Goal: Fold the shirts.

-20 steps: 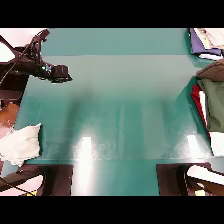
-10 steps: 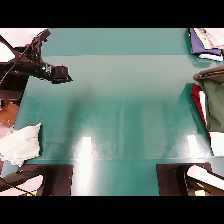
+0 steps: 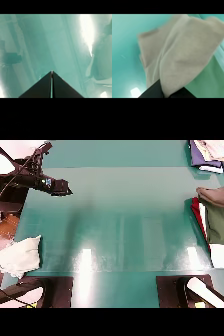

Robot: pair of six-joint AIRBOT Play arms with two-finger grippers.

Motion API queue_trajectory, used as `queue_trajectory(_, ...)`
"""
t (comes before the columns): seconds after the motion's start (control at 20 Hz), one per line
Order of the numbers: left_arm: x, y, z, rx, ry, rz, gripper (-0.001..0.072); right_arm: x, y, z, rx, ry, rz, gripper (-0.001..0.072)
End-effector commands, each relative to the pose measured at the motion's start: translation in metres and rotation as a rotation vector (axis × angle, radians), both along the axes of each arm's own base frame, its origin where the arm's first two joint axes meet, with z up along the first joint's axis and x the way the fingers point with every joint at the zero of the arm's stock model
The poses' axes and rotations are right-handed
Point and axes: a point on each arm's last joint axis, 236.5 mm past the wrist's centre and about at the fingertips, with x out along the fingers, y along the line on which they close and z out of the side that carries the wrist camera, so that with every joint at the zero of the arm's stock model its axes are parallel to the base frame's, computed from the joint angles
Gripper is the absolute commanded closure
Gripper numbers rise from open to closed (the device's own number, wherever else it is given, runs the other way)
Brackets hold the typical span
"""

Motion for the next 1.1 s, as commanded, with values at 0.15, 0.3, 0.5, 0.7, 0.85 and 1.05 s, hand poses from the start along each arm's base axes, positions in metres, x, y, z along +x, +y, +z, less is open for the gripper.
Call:
queue_trajectory(0.15, -0.001, 0.0, 0.0, 0.019, -0.021, -0.038, 0.068, -0.082, -0.012, -0.049, -0.043, 0.288, -0.153, 0.0694)
queue_trajectory(0.3, -0.001, 0.0, 0.0, 0.019, -0.021, -0.038, 0.0679, -0.104, -0.012, -0.062, -0.035, 0.383, -0.177, 0.0499)
queue_trajectory(0.5, -0.001, 0.0, 0.0, 0.018, -0.02, -0.037, 0.0679, -0.117, -0.013, -0.066, -0.042, 0.439, -0.192, 0.0117)
queue_trajectory(0.7, 0.004, 0.0, 0.002, 0.016, -0.038, -0.028, 0.0679, -0.063, 0.058, -0.068, 0.191, 0.28, -0.013, 0.0156)
queue_trajectory(0.85, 0.002, 0.0, 0.001, 0.016, -0.029, -0.032, 0.0679, -0.018, 0.151, -0.054, 0.358, 0.173, 0.246, 0.0157)
queue_trajectory(1.05, 0.004, 0.0, 0.002, 0.013, -0.04, -0.026, 0.0679, -0.004, 0.254, -0.048, 0.355, 0.185, 0.568, 0.0161)
